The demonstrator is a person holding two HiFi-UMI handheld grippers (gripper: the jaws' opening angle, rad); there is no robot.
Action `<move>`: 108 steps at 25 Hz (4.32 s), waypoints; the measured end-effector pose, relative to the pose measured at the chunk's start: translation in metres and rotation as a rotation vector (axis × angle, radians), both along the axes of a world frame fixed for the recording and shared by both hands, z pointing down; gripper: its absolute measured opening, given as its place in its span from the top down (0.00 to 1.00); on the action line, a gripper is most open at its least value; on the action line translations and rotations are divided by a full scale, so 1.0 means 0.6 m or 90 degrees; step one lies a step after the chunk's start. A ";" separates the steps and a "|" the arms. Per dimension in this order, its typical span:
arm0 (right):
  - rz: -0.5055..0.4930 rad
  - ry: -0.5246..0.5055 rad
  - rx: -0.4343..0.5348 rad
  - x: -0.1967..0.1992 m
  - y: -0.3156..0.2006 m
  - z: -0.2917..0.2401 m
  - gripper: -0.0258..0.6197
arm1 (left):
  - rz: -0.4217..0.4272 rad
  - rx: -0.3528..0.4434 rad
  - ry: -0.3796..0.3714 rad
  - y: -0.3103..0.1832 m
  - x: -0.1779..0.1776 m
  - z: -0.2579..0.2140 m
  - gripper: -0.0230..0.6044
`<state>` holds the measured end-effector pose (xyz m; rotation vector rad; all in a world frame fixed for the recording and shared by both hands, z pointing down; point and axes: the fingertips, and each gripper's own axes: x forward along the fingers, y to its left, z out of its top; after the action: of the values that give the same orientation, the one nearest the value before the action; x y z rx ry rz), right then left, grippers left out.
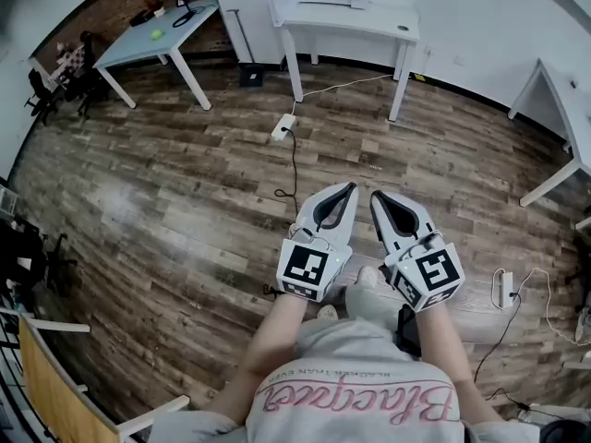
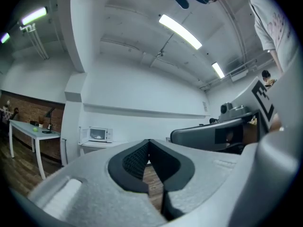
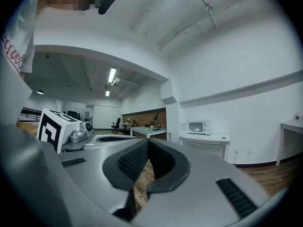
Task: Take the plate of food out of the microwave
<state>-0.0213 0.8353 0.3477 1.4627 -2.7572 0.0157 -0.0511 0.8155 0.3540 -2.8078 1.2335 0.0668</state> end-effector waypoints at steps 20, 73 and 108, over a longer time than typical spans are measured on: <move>-0.033 -0.057 -0.025 0.085 -0.200 -0.015 0.93 | 0.014 -0.032 0.026 -0.181 0.083 -0.010 0.95; -0.042 -0.006 0.007 0.154 -0.642 -0.021 0.93 | -0.052 -0.025 0.041 -0.642 0.165 -0.020 0.95; 0.021 0.013 -0.002 0.079 -0.975 -0.022 0.93 | 0.013 -0.047 0.039 -0.975 0.095 -0.022 0.95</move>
<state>0.0262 0.2504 0.3344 1.4994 -2.7157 0.0047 0.0058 0.2304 0.3406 -2.9023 1.2446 0.1110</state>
